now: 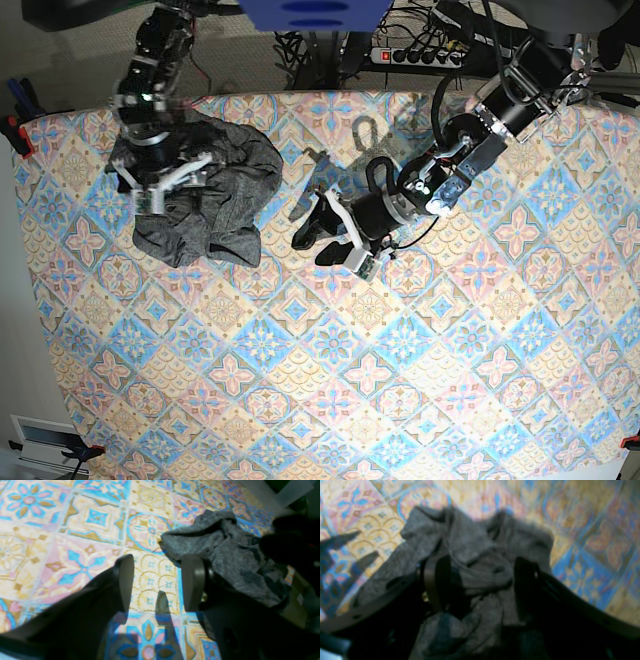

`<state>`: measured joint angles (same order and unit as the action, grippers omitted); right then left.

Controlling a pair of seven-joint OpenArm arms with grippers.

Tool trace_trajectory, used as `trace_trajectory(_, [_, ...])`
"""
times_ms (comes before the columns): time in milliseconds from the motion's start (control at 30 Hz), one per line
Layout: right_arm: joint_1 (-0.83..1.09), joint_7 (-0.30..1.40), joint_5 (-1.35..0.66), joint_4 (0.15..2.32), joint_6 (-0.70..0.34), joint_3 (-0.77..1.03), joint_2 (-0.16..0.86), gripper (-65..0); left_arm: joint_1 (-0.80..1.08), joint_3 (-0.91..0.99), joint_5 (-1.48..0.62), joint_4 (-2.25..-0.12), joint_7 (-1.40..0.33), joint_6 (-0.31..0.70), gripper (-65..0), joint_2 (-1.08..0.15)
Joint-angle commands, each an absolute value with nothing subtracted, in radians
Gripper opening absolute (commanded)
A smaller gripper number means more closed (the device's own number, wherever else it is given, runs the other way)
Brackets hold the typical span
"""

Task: Layout the t-shirt on the table in an organized manner, then fold the t-shirt properly

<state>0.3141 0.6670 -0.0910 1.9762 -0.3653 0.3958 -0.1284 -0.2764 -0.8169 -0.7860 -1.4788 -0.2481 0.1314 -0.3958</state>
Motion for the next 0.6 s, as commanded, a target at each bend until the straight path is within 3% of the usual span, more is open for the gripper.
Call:
trace_trajectory(0, [0.285,0.662,-0.159,2.000,-0.367,0.427,-0.122,-27.1,-0.298,-0.808,-0.791,-1.498,-0.223,0.140,-35.1,-0.397])
trace_trajectory(200, [0.266,0.786,-0.392,2.000,-0.363,0.519,-0.122,-27.1,-0.297,-0.811,-0.789,-1.498,-0.223,0.140,-35.1,-0.397])
trace_trajectory(567, [0.266,0.806,-0.441,1.989,-0.363,0.503,-0.122,-27.1,-0.295,-0.811,-0.789,-1.497,-0.223,0.140,-35.1,-0.390])
